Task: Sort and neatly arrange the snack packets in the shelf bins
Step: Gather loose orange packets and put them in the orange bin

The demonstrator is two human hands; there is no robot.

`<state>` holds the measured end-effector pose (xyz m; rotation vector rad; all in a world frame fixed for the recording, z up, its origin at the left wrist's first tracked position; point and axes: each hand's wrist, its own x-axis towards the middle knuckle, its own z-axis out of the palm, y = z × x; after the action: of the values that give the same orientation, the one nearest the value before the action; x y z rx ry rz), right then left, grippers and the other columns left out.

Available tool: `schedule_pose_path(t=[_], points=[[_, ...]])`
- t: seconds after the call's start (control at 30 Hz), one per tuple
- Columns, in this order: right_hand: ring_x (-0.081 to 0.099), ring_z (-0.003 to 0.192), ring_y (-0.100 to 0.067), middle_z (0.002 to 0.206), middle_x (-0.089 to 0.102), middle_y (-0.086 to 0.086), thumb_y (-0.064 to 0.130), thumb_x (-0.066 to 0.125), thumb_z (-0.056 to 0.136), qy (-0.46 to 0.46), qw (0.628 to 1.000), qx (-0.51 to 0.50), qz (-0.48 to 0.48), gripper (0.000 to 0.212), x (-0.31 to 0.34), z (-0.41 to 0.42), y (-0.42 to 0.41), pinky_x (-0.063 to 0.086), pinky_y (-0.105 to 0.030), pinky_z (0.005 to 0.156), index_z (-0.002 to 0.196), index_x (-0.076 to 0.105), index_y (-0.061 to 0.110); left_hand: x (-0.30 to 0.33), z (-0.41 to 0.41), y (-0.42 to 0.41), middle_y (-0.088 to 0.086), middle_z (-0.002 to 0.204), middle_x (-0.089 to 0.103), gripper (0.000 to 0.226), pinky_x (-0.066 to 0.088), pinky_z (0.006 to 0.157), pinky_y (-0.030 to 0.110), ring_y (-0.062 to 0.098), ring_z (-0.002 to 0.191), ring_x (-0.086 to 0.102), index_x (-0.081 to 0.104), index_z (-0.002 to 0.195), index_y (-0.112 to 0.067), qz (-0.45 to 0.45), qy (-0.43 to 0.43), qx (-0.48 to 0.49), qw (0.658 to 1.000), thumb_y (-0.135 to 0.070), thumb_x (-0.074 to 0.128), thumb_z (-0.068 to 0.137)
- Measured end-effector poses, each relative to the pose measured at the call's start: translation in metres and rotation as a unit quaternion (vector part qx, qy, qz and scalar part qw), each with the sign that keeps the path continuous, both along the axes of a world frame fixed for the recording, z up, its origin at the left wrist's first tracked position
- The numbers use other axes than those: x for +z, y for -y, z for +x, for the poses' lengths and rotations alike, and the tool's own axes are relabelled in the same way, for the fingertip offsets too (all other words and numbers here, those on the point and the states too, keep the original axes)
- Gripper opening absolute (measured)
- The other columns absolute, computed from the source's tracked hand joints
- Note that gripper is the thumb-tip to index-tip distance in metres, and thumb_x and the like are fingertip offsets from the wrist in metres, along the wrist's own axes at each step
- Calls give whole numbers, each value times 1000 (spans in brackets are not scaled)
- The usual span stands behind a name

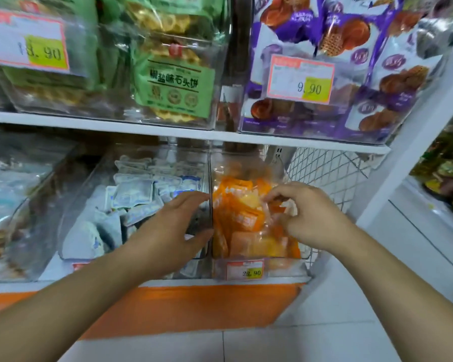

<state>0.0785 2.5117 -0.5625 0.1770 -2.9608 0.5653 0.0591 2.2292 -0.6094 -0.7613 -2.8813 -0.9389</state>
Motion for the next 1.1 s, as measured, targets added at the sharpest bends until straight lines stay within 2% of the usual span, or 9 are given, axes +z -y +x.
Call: schedule_pose_path(t=[0.13, 0.23, 0.3, 0.43, 0.63, 0.7, 0.83, 0.97, 1.1], points=[[57, 112, -9, 115, 62, 15, 20, 70, 91, -59, 997, 31, -28, 31, -13, -5, 8, 44, -22, 97, 120, 69, 31, 0, -7, -7, -25, 157, 24, 68, 42, 107, 29, 7, 135, 42, 24, 154, -44, -10, 2, -25, 1000, -55, 57, 96], [43, 133, -7, 138, 47, 20, 48, 68, 93, -9, 998, 45, -35, 54, -24, -7, 24, 39, -29, 112, 143, 49, 39, 0, -12, -10, -26, 156, 20, 71, 41, 110, 29, 7, 136, 40, 25, 156, -39, -20, -6, -33, 999, -54, 59, 96], [22, 149, -5, 155, 32, 22, 61, 67, 91, 35, 998, 60, -1, 72, -27, -8, 36, 22, -34, 125, 153, 37, 41, -1, -14, -8, -26, 156, 21, 73, 39, 109, 24, 5, 137, 39, 27, 155, -38, -18, -11, -37, 999, -57, 60, 93], [-2, 157, -5, 169, 18, 20, 84, 58, 80, 89, 992, 74, 58, 97, -33, -7, 58, 0, -43, 130, 161, 28, 39, -3, -17, 2, -28, 161, 21, 78, 26, 109, 15, 0, 144, 29, 21, 157, -44, -28, 8, -52, 998, -56, 62, 92], [25, 144, -13, 138, 44, 13, 43, 68, 77, -3, 998, 26, 57, 65, -41, -11, 73, 15, -38, 123, 138, 45, 35, -3, -15, 8, -32, 163, 11, 69, 21, 119, 24, 0, 151, 15, 13, 157, -51, -33, 29, -62, 997, -41, 54, 102], [29, 137, -16, 134, 44, 12, 41, 72, 70, -6, 996, 12, 88, 75, -47, -15, 77, 19, -41, 121, 138, 39, 36, 0, -13, 4, -31, 163, 9, 68, 21, 115, 20, 1, 150, 18, 14, 158, -47, -33, 24, -63, 997, -48, 52, 101], [34, 134, -23, 134, 47, 6, 38, 77, 73, -44, 986, -5, 161, 78, -53, -26, 79, 26, -41, 118, 140, 38, 31, -4, -12, -3, -27, 157, 16, 77, 43, 106, 27, 7, 138, 38, 23, 155, -39, -40, -33, -39, 998, -66, 57, 91], [37, 128, -23, 133, 52, 6, 33, 75, 78, -75, 986, -33, 143, 66, -51, -38, 61, 29, -38, 111, 137, 44, 30, -10, -10, -15, -20, 152, 25, 76, 46, 90, 24, 10, 126, 49, 31, 151, -31, -33, -67, -3, 997, -61, 62, 88], [38, 130, -26, 140, 48, 0, 40, 86, 74, -112, 980, -70, 151, 88, -48, -43, 39, 33, -42, 113, 148, 39, 32, -13, -12, -19, -23, 149, 26, 70, 46, 82, 24, 8, 116, 54, 35, 145, -33, 2, -46, -5, 999, -55, 68, 87]])
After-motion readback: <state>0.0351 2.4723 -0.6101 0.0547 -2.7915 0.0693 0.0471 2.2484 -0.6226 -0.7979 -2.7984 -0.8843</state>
